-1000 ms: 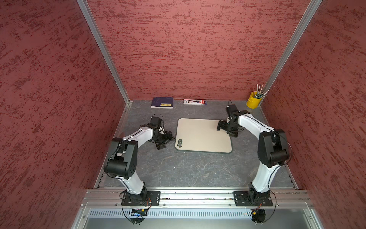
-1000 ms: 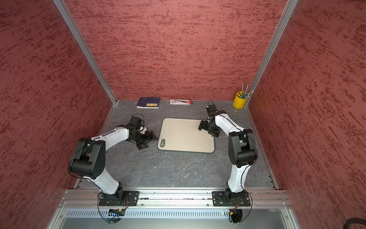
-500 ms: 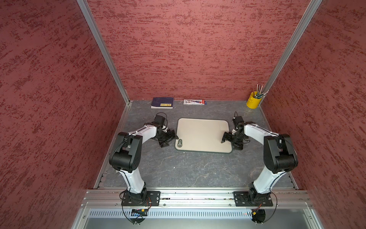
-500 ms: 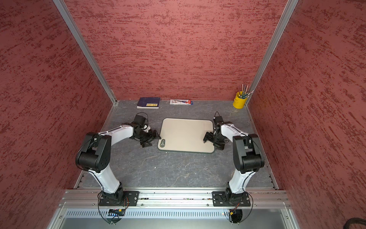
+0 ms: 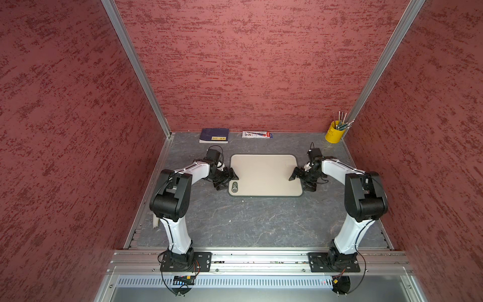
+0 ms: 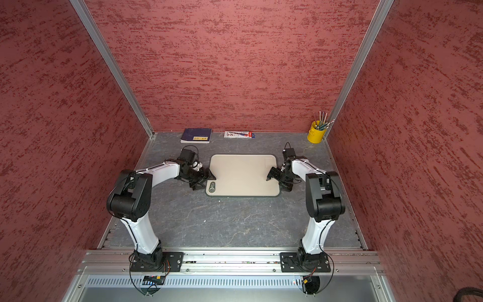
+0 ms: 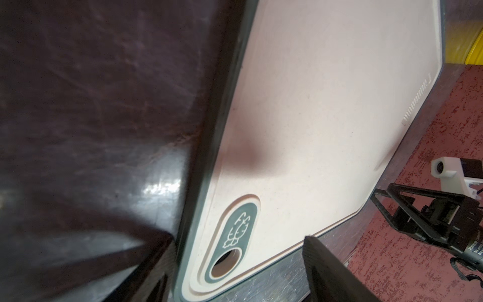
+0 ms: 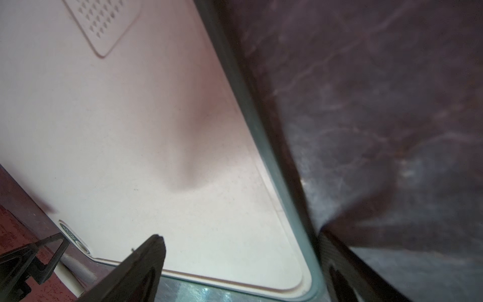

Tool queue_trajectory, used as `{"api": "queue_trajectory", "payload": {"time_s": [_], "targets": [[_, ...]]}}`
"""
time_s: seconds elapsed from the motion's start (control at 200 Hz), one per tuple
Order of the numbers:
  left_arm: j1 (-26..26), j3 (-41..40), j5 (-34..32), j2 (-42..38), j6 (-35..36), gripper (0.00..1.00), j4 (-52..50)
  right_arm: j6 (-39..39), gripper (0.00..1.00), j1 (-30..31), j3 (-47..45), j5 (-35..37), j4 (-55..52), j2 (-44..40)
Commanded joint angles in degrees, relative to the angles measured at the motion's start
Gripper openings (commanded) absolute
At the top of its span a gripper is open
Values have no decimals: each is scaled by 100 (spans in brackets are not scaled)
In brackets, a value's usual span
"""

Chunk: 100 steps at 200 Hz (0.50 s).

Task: Align the knife with the edge of the cutting board
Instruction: Move the work surface to the center of the board.

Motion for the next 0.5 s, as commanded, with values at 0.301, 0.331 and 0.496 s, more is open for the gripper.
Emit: {"api": "queue_trajectory", "payload": {"time_s": [0.301,0.331,0.496], "targets": [[-81,919,125,874,84,80,-153,-58,95,299,1130,-751,7,1187],[-72,967,104,911,104,80,-183,-45,96,314,1122,-770,23,1188],[-11,1021,98,980,204,80,-286,-31,96,511,993,-819,67,1123]]}}
